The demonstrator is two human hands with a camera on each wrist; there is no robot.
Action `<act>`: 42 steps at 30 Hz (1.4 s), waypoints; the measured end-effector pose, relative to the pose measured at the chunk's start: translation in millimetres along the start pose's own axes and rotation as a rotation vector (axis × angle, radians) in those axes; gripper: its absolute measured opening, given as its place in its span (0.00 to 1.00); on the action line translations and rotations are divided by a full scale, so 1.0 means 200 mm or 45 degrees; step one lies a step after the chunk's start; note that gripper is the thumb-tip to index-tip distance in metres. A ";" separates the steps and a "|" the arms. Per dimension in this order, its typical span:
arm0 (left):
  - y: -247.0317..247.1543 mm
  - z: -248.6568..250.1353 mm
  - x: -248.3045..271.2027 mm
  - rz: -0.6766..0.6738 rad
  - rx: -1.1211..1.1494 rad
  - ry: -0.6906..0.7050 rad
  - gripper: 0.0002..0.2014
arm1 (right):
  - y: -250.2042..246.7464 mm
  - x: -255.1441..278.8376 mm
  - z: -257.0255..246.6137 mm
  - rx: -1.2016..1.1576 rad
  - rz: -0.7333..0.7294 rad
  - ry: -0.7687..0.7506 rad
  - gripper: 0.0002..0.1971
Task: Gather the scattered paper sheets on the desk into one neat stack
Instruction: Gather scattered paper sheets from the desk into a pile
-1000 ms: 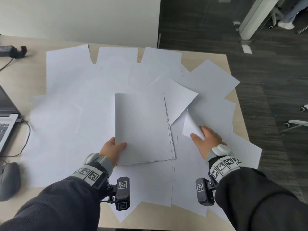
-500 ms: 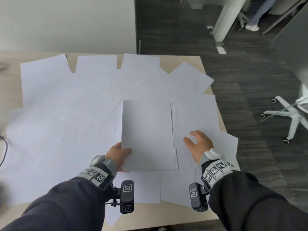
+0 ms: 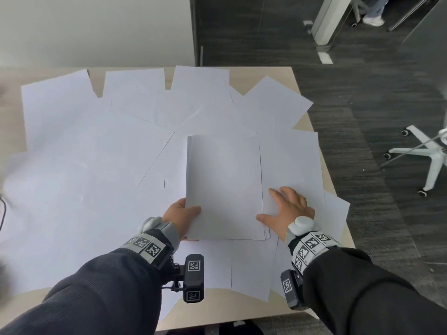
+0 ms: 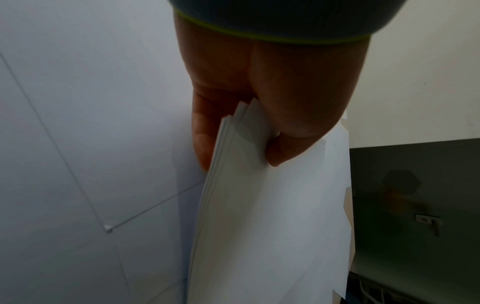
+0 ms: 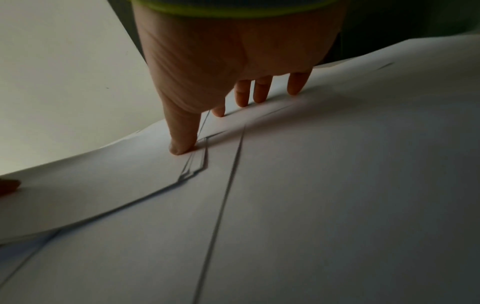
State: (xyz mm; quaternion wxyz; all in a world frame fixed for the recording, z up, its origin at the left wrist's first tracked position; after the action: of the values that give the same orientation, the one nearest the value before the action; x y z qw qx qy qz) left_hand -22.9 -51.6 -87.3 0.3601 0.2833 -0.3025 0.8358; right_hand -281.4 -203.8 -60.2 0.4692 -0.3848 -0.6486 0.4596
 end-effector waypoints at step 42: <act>0.62 0.15 0.10 -0.202 -0.022 0.059 0.10 | -0.14 0.08 0.38 -0.407 0.002 0.023 0.35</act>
State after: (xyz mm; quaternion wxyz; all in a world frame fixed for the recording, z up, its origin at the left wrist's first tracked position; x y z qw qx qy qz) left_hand -122.2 -133.6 -91.4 0.4344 0.2840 -0.2779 0.8083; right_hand -361.6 -214.1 -39.0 0.4073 -0.4592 -0.7090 0.3473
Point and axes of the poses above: each hand's wrist, its own x-axis away from the middle knuckle, its own y-axis out of the palm, z = x × y, the point moved 8 cm from there along -x, towards the middle knuckle, and after that the axes turned 11 degrees about z, right-handed, at the moved point
